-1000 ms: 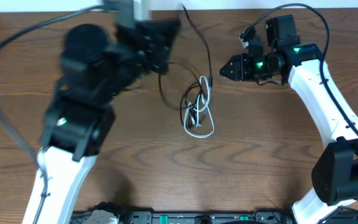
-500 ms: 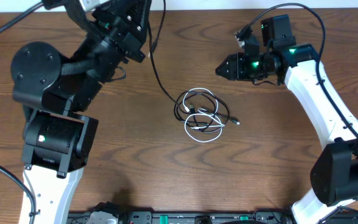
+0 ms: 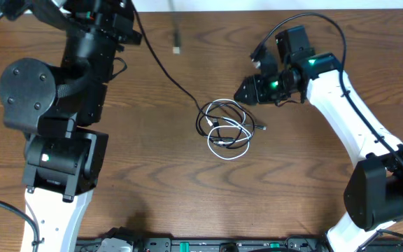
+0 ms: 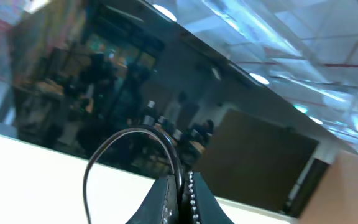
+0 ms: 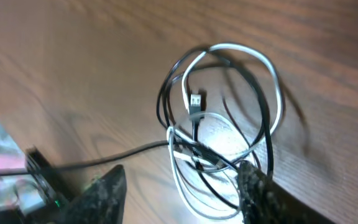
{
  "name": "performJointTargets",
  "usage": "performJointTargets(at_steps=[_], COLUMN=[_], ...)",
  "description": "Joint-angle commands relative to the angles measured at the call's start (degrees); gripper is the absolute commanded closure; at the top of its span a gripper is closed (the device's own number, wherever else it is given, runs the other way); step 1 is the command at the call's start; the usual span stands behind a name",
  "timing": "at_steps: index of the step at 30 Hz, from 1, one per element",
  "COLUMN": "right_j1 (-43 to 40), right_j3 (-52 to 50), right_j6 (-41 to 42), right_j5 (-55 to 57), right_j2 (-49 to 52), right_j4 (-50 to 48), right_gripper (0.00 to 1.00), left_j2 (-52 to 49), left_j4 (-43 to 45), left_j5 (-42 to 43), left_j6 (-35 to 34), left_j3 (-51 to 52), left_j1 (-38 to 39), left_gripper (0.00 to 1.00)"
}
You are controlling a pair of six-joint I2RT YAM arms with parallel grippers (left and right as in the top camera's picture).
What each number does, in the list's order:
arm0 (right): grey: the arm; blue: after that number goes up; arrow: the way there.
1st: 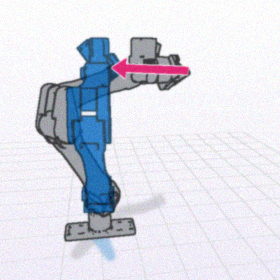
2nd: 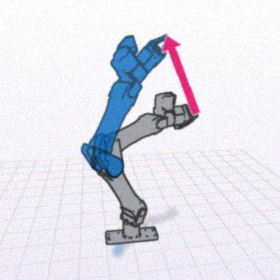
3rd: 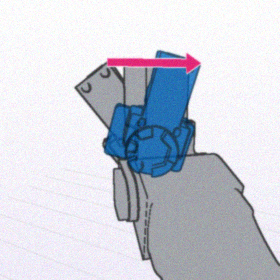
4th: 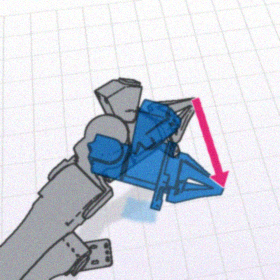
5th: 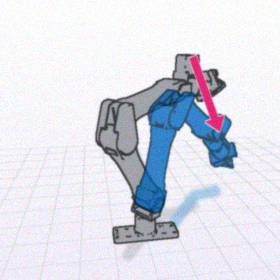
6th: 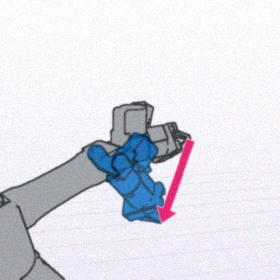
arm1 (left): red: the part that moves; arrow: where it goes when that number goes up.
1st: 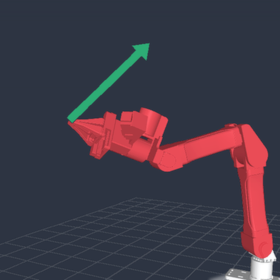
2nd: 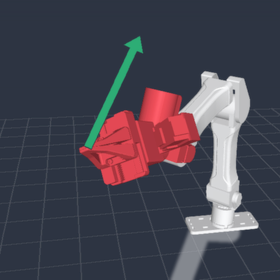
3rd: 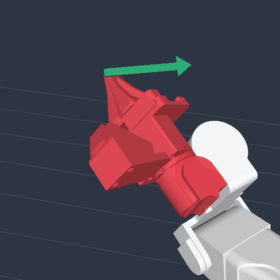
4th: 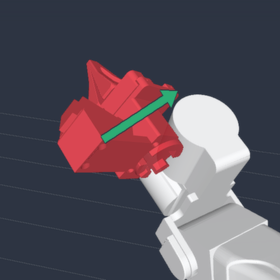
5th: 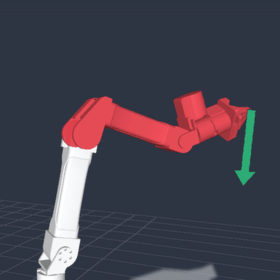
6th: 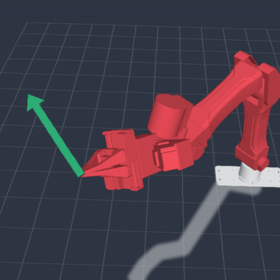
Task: Untangle cables
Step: 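Grasp the white cable loops with the right gripper and pull up-right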
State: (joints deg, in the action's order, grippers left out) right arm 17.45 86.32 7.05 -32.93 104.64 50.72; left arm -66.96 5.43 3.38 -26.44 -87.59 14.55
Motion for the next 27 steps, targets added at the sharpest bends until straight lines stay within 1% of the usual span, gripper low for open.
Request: performJointTargets(at_steps=[1, 4, 9, 14, 16, 19, 20, 23, 24, 27], right_j1=[1.1, 2.1, 4.4, 6.6, 6.9, 6.8, 6.6, 5.8, 5.4, 3.5], right_j3=[-1.1, -2.7, -6.4, -10.1, -10.5, -10.5, -10.4, -8.2, -6.9, -0.5], right_j6=[-9.5, -13.5, -21.4, -21.0, -18.0, -13.9, -12.7, -9.1, -8.3, -6.6], right_j5=[0.0, 0.0, 0.0, 3.9, 6.8, 9.0, 9.0, 8.5, 8.2, 6.8], right_j2=[0.6, 1.1, 2.0, 3.1, 3.8, 4.1, 4.0, 3.0, 2.6, 0.2], right_j4=[0.9, 2.1, 3.8, -0.2, -1.6, -4.5, -5.4, -6.3, -5.9, -2.4], right_gripper=[0.43, 0.44, 0.44, 0.51, 0.71, 0.93, 0.98, 0.99, 0.99, 0.99], left_j2=[0.8, 0.8, 0.7, 0.7, 0.7, 0.6, 0.3, -0.8, -1.4, -3.1], left_j4=[0.0, -0.8, -5.1, -10.3, -14.1, -22.8, -25.9, -34.2, -37.0, -43.7], left_j5=[-2.8, -2.8, -2.8, -2.8, -2.8, -2.8, -2.8, -3.0, -3.0, -3.0], left_j6=[2.4, 2.4, 2.4, 2.4, 2.4, 2.4, 2.4, 2.6, 3.8, 5.5], left_j3=[-0.8, -0.8, -0.8, -0.8, -0.8, -0.8, -0.8, -0.8, -0.8, -0.8], left_j1=[-1.0, -1.3, -1.4, -1.4, -1.4, -1.4, -1.4, -1.7, -1.9, -2.6], left_gripper=[0.93, 0.93, 0.93, 0.92, 0.93, 0.92, 0.93, 0.93, 0.92, 0.93])
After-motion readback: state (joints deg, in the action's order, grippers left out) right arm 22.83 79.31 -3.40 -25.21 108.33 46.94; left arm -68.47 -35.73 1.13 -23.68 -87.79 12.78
